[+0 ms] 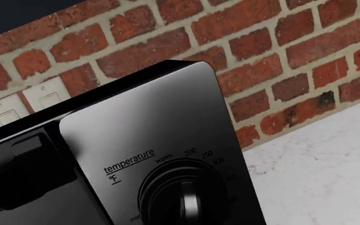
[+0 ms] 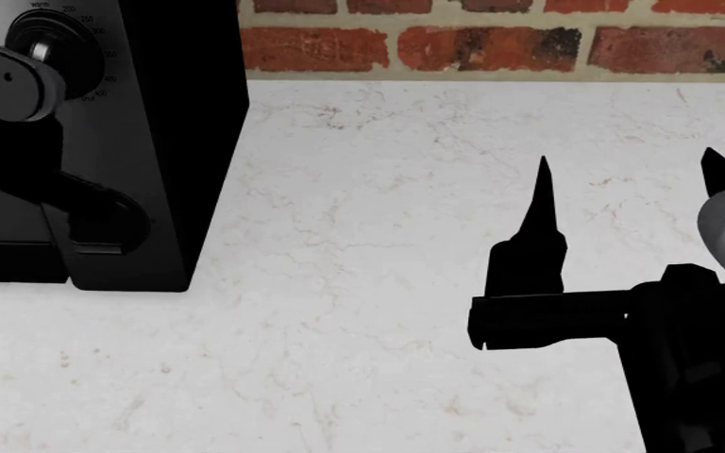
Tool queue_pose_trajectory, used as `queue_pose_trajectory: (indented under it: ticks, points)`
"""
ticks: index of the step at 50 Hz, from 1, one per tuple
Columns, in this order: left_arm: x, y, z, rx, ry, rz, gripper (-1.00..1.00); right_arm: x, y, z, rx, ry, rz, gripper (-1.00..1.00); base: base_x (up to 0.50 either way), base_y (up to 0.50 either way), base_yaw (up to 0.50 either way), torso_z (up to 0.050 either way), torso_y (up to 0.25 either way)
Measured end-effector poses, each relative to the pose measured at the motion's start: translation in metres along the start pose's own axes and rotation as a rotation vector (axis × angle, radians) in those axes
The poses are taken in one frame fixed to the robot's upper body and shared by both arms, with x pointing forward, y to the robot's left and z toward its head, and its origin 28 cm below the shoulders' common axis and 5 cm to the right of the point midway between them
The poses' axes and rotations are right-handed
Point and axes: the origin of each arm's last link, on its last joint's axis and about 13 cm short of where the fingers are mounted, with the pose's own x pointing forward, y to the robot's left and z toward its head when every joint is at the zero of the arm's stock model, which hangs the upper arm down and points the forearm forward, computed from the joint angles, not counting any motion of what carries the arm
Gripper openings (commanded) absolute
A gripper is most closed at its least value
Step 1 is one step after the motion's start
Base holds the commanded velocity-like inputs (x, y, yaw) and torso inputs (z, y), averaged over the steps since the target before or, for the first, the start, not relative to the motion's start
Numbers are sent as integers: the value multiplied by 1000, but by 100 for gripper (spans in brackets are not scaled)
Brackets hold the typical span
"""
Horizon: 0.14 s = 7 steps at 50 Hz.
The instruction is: Decrease the toaster oven temperature.
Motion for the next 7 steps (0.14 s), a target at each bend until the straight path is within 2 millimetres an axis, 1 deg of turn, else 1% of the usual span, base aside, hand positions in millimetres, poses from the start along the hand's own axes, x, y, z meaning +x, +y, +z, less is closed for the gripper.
queue_pose_trajectory:
  ticks: [7]
  points:
    - [0, -1, 0, -59, 0, 3, -100, 1, 0, 0, 0, 0, 1, 100, 4, 4, 4, 0, 0]
